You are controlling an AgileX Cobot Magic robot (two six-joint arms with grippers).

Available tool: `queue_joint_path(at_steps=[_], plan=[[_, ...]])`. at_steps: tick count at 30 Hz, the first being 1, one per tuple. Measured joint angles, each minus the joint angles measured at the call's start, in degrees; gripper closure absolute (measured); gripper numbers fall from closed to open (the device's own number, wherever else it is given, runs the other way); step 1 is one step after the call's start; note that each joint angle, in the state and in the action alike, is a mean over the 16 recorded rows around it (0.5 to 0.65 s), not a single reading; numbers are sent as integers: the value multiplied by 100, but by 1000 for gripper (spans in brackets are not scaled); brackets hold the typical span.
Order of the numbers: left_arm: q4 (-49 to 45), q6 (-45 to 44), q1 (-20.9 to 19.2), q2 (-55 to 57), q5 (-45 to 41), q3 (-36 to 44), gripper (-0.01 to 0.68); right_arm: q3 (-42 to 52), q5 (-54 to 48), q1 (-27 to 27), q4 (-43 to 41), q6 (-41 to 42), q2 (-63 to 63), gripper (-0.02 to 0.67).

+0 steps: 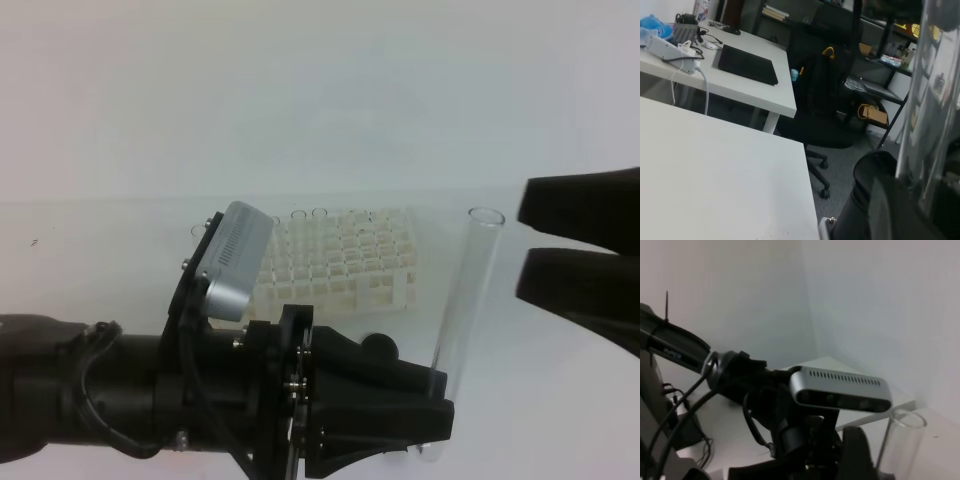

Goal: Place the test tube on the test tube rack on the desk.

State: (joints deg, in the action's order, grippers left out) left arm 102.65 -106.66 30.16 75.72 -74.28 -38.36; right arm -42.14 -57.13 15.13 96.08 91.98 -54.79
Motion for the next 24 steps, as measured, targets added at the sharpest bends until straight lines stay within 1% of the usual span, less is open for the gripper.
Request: queue_joint_path(at_steps=[2, 4, 6, 8, 14, 21, 24], plan=[[0, 1, 0, 0, -9, 0, 673, -133, -83, 72, 2, 0, -201, 230], [0, 3, 0, 0, -8, 0, 673, -240, -152, 156, 3, 0, -386, 211], [0, 4, 0, 0, -6, 0, 673, -323, -206, 249, 3, 1, -552, 206], [0, 5, 0, 0, -6, 0, 673, -386, -238, 344, 3, 8, -695, 219], [0, 18, 0, 0, -11, 0, 673, -476, -287, 558, 16, 74, -1014, 335], [0, 46, 0, 0, -39, 0, 673, -514, -341, 644, 45, 169, -1188, 476], [0, 75, 0, 0, -50, 0, 670, -517, -366, 648, 59, 203, -1211, 519]])
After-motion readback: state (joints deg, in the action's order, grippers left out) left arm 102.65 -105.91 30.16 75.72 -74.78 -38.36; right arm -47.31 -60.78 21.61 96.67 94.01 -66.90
